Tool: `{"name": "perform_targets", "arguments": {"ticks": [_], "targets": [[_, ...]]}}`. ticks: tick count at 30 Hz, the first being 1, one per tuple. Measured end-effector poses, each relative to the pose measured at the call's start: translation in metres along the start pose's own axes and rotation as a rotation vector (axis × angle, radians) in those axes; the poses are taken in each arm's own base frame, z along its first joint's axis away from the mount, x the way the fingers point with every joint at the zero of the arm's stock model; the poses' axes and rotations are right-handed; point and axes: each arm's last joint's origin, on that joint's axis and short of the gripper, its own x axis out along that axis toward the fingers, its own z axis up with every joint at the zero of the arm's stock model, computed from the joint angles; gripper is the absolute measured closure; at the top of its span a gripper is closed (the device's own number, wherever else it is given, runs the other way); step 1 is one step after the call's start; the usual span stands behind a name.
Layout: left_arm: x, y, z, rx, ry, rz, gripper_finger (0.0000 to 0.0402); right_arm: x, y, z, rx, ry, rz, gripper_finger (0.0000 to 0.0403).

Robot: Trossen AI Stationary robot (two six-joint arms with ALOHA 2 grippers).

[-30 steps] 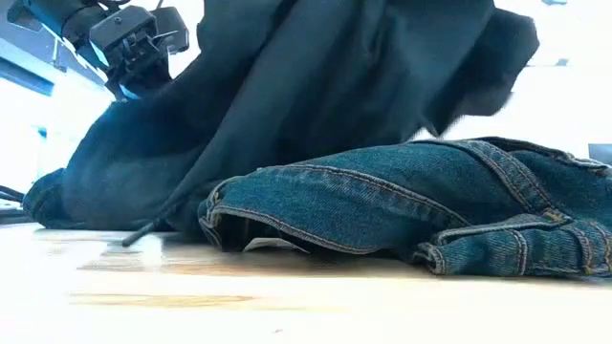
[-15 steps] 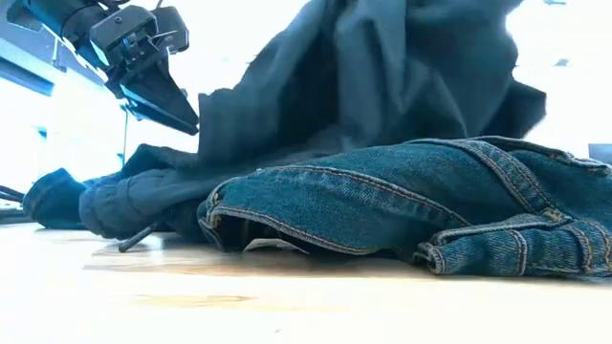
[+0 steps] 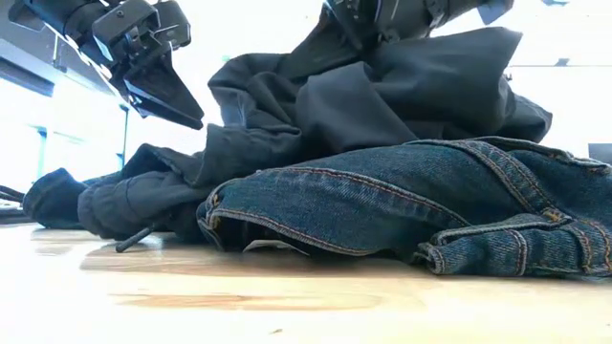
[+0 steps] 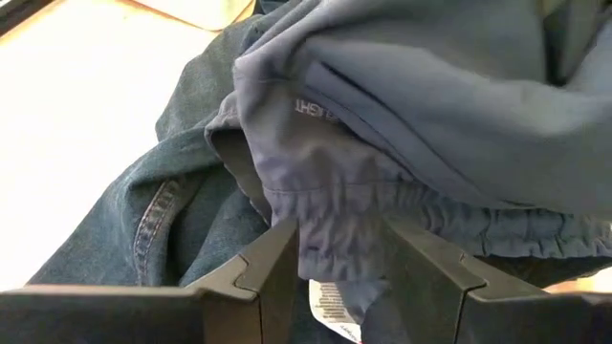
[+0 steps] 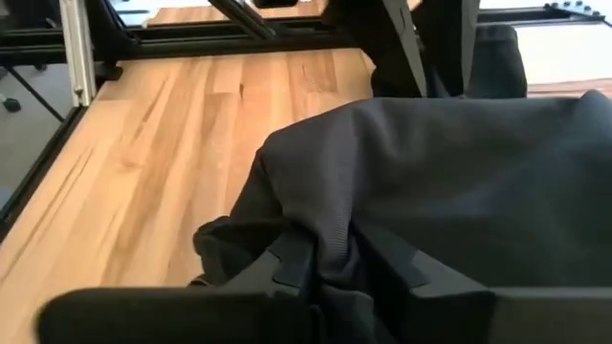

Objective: Sort clothes
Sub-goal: Put the black shorts into the white laundry bin

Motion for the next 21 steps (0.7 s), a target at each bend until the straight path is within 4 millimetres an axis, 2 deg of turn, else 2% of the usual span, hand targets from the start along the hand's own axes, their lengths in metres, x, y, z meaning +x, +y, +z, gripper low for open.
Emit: {"name": "perform_targets", "arguments": {"ticks": [3,12,16,21], "targets": [[0.000,0.000,0.000,0.001,0.000,0.000,0.0257,0.001,-0.002,0.001,0.004,-0.003,0.002,0.0314],[0.000,0.000,0.000,-0.008,0.000,0.000,0.0257,0.001,-0.002,0.022,-0.067,-0.048,0.003,0.0230],[0.000,0.000,0.000,-0.008,0.001,0.000,0.0257,0.009,-0.006,0.016,-0.056,-0.025,-0.013,0.0204],[0.000,0.000,0.000,-0.008,0.001,0.000,0.0257,0.026,-0.008,-0.001,-0.031,0.036,0.014,0.0165]]}}
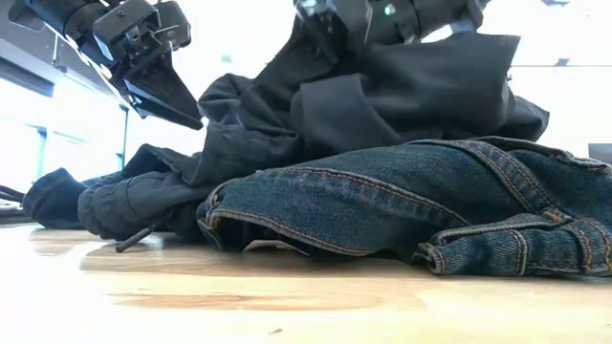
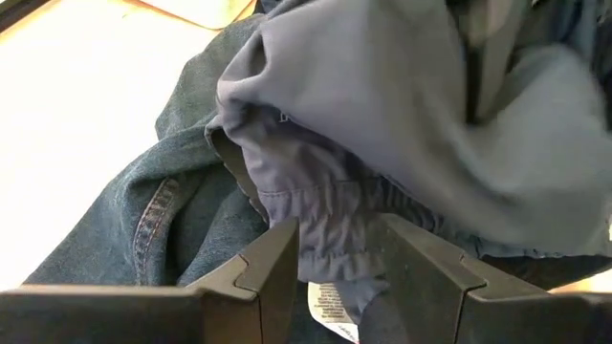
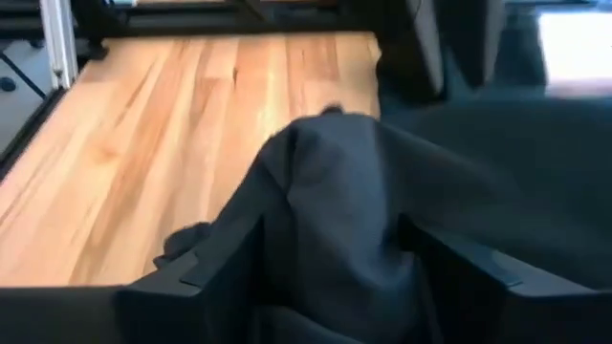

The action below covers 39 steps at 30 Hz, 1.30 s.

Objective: Sort clothes
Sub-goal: Put the black shorts into the white laundry bin

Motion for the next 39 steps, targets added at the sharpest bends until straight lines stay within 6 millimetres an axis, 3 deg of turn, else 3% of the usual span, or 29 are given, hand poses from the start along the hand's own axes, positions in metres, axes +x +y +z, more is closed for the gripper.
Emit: {"name": "perform_targets", "arguments": {"ticks": [8,19,29,34,39], "targets": [[0.000,0.000,0.000,0.005,0.000,0.000,0.0257,0.008,-0.002,-0.007,0.034,0.027,0.029,0.0101],[0.000,0.000,0.000,-0.001,0.003,-0.001,0.0257,0.009,-0.003,0.022,-0.045,0.020,0.024,0.0092],[0.000,-0.001,-0.003,-0.024,0.046,-0.041,0.0257,0.047,-0.011,-0.033,-0.005,0.283,0.004,0.0093],[0.000,-0.001,-0.003,-0.019,0.045,-0.040,0.0257,0.059,-0.018,-0.050,0.027,0.354,0.020,0.0130],[0.000,-0.001,-0.003,-0.008,0.044,-0.040,0.0257,0.062,-0.023,-0.052,0.046,0.364,0.058,0.0245]]}}
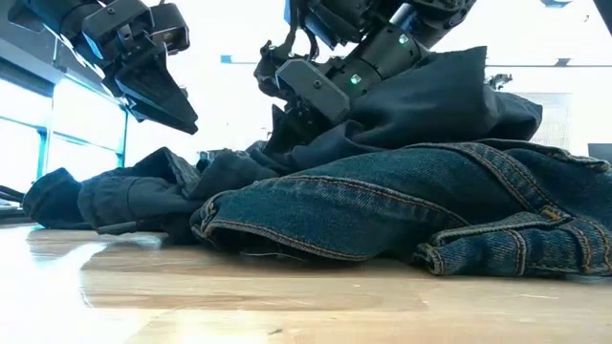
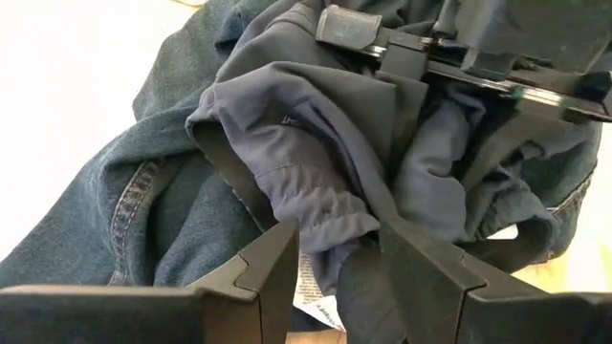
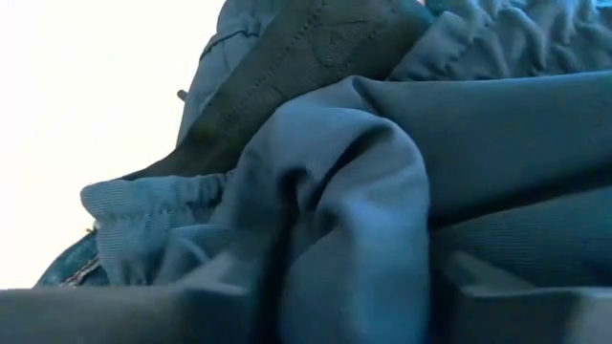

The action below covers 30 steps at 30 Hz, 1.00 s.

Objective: Sort clothes
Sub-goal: Put the black shorts into the white laundry bin

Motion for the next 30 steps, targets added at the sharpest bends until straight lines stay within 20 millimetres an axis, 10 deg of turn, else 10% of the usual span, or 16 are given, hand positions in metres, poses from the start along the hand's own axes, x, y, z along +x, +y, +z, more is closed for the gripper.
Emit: {"name": "perform_targets", "arguments": {"ticks": [5,13,30], "targets": [[0.000,0.000,0.000,0.008,0.000,0.001,0.0257,0.001,0.000,-0.001,0.038,0.004,0.002,0.0380],[-0.011,0.007,-0.005,-0.020,0.055,0.034,0.0257,-0.021,0.001,0.017,0.018,-0.025,-0.040,0.0394],[-0.057,0.024,-0.010,-0.084,-0.057,0.201,0.0257,-0.234,0.028,0.102,-0.238,-0.627,-0.522,0.0396]]}}
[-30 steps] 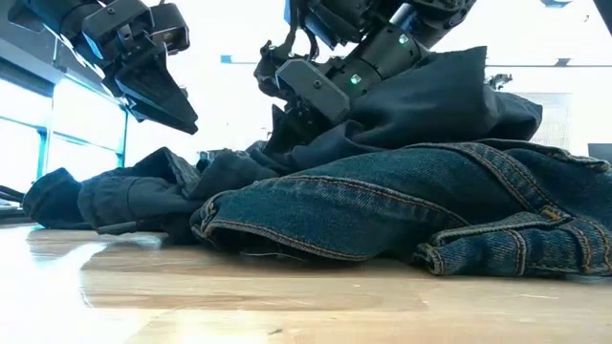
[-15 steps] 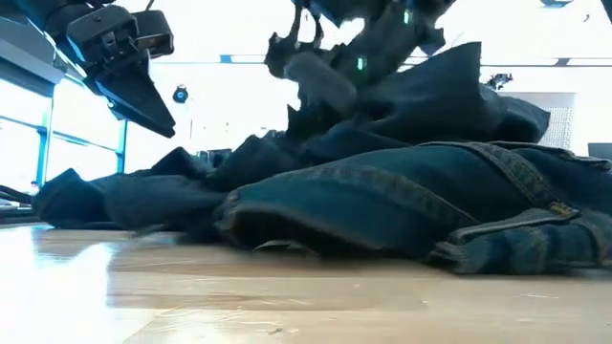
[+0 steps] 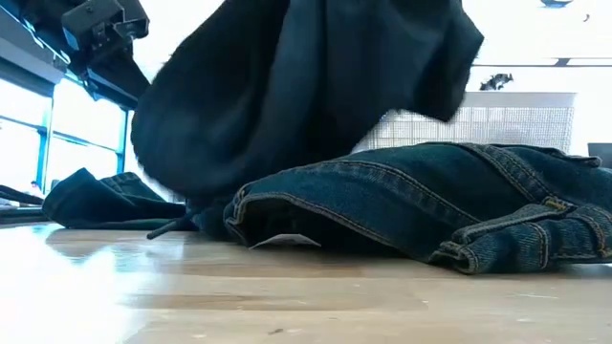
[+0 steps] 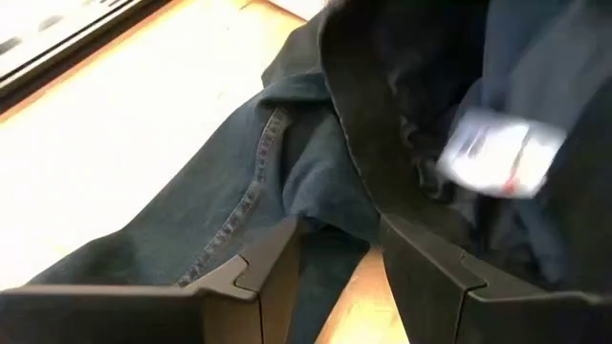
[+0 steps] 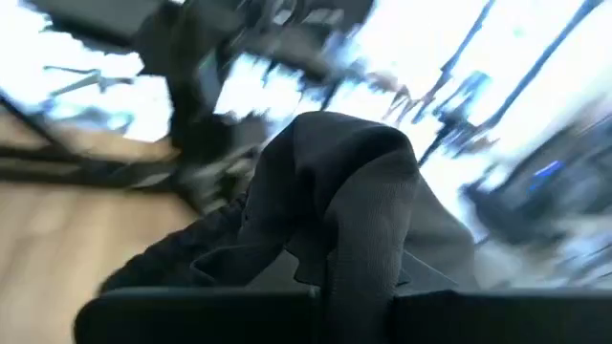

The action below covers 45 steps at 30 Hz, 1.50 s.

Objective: Sort clothes
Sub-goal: Put the black shorts into the white laundry bin

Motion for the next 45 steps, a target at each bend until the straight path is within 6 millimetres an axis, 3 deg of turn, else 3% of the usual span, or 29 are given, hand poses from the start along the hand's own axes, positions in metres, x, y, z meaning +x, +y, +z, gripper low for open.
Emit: {"name": "perform_targets", "arguments": {"ticks": [4,10,14,17,22,26,29,32,35,39,45], "targets": [[0.000,0.000,0.000,0.003,-0.003,0.001,0.0257,-0.026,-0.035,0.033,-0.129,-0.149,-0.224,0.0396],[0.000,0.000,0.000,0.011,-0.014,0.016,0.0257,-0.088,-0.120,0.082,-0.274,-0.476,-0.692,0.0396],[0.000,0.000,0.000,0.012,-0.015,0.018,0.0257,-0.128,-0.174,0.086,-0.225,-0.579,-0.946,0.0396],[0.000,0.000,0.000,0.012,-0.015,0.018,0.0257,-0.138,-0.203,0.078,-0.139,-0.456,-1.024,0.0393],[0.000,0.000,0.000,0.012,-0.015,0.017,0.0257,-0.120,-0.225,0.046,-0.110,-0.017,-1.024,0.0393],[0.000,0.000,0.000,0.012,-0.015,0.017,0.0257,-0.100,-0.230,0.002,-0.098,0.265,-0.934,0.0393],[0.000,0.000,0.000,0.014,-0.016,0.018,0.0257,-0.092,-0.240,-0.034,0.026,0.408,-0.833,0.0393],[0.000,0.000,0.000,0.014,-0.021,0.024,0.0257,-0.080,-0.254,-0.067,0.197,0.510,-0.732,0.0393],[0.000,0.000,0.001,0.016,-0.027,0.031,0.0257,-0.065,-0.270,-0.087,0.285,0.540,-0.661,0.0393],[0.000,0.000,0.001,0.016,-0.031,0.028,0.0257,-0.042,-0.285,-0.102,0.317,0.532,-0.646,0.0392],[0.000,0.000,0.001,0.003,-0.031,0.027,0.0257,-0.009,-0.292,-0.139,0.298,0.708,-0.610,0.0391]]}}
